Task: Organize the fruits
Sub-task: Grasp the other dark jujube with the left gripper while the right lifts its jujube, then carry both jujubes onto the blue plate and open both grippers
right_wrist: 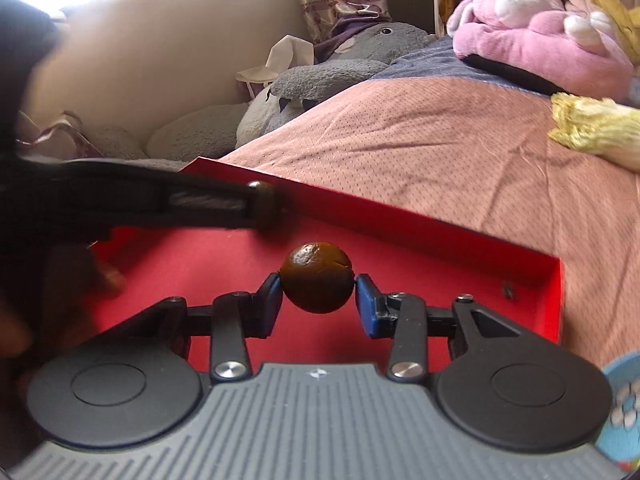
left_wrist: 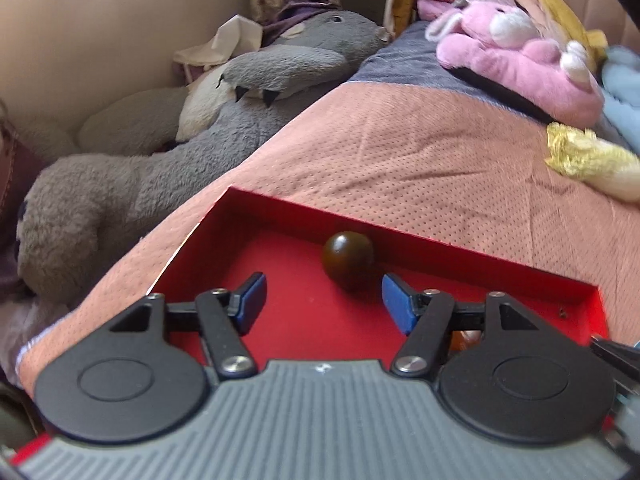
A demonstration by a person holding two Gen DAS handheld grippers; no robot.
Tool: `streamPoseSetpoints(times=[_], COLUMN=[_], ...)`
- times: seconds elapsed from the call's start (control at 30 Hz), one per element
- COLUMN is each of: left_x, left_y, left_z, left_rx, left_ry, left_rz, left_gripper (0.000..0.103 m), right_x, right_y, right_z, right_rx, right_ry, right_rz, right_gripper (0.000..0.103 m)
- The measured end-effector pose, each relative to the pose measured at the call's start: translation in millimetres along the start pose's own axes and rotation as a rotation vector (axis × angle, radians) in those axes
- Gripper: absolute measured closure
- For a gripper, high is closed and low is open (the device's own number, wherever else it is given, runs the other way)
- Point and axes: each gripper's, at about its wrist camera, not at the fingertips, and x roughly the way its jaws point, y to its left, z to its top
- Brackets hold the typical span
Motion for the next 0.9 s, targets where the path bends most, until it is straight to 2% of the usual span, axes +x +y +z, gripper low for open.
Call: streamPoseSetpoints(times=[0.1,0.2,0.27,0.37,0.43,0.47,0.5,0.67,0.9], left_x=[16,37,42,47,49,48,47,43,24], left_y=[-9,-6,-8,-8,-5,-5,-5,-6,-1], left_z=[5,8,9,13,15,15,15,11,-3], left_rx=[0.065,0.044,0.058,0.068,0.051,0.047,0.049,0.069,0.027], left_ry=[0.017,0.086,0.069,0.054,0.057,0.052,0.047,0.032,0.046], left_rz=[0.026,0.018,0.033,0.013,0.004,-0.003,-0.022,-0.009,-0.011], left_gripper=[0.036,0.036,0.036,0.037,0.042,0.051,0.064,0.065,0.065], right_x=[-25,-49,-63,-78,-86,-89,-91,-103,-113], right_y=[2,5,5,1,-2,-4,-6,-6,-8], right_z=[-15,-26,-31,-38,-40,-41,-42,-47,-50], right_rx=[0.004,-0.002,0.004,0.015,0.020,0.025,0.028,0.034,0.038], right_ry=[0.002,-0.003,-0.009,-0.012,-0.012,-0.014,-0.015,-0.028,-0.041], right_rz=[0.029,0.044,0.045,0.037,0.029,0.024,0.021,0.016,0.007], right_gripper=[0.057,0.057,0.057,0.057,0.057,0.057,0.057,0.057,0.057])
